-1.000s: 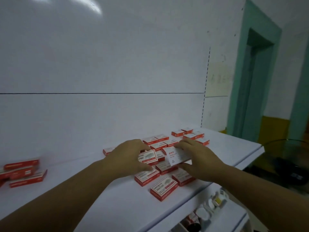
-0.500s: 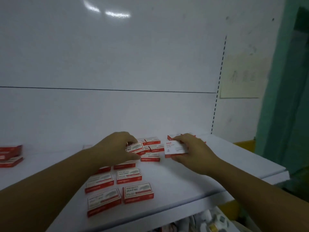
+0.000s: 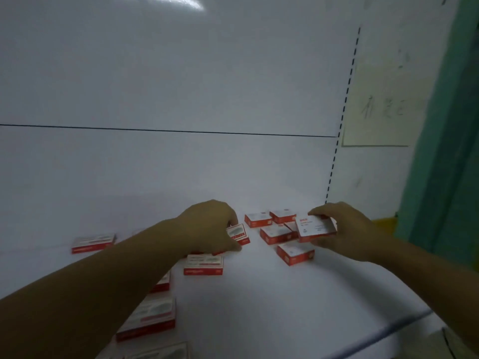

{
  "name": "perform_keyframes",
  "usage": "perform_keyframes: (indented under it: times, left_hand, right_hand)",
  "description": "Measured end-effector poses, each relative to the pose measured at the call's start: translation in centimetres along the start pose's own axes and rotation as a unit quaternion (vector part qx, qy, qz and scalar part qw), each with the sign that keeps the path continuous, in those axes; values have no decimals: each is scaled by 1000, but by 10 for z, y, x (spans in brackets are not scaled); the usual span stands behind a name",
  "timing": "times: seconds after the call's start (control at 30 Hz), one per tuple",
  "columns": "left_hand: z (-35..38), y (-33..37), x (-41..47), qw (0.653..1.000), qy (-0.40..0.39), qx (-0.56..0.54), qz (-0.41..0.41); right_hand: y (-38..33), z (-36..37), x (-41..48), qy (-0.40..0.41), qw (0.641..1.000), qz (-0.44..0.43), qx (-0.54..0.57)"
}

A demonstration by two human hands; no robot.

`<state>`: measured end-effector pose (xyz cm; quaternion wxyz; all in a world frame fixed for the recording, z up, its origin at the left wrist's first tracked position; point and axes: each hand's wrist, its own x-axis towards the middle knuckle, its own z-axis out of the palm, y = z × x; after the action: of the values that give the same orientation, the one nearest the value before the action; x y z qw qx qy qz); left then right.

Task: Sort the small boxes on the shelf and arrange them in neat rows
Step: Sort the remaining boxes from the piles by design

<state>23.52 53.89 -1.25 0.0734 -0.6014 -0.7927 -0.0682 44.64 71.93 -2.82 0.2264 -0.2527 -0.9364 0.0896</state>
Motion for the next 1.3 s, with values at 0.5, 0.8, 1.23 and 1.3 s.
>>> perform_keyframes:
  times: [0.5,0.8,1.23,1.3]
  left_hand:
    - [47,30,40,989,-116,42,-87]
    - [11,26,-26,981,-45,26,-186]
    - [-55,-68,-271,943,-32,36,-328]
    - [-60,-90,-312,936,-34,32,-349]
  right_hand:
    - [109,20,39,-73,996,-56,19]
    - [95,27,37,-71,990,-117,19]
    - [-234,81,5,-106,939,-326,-14]
    - [-279,94,-5,-113,930,-349,-9]
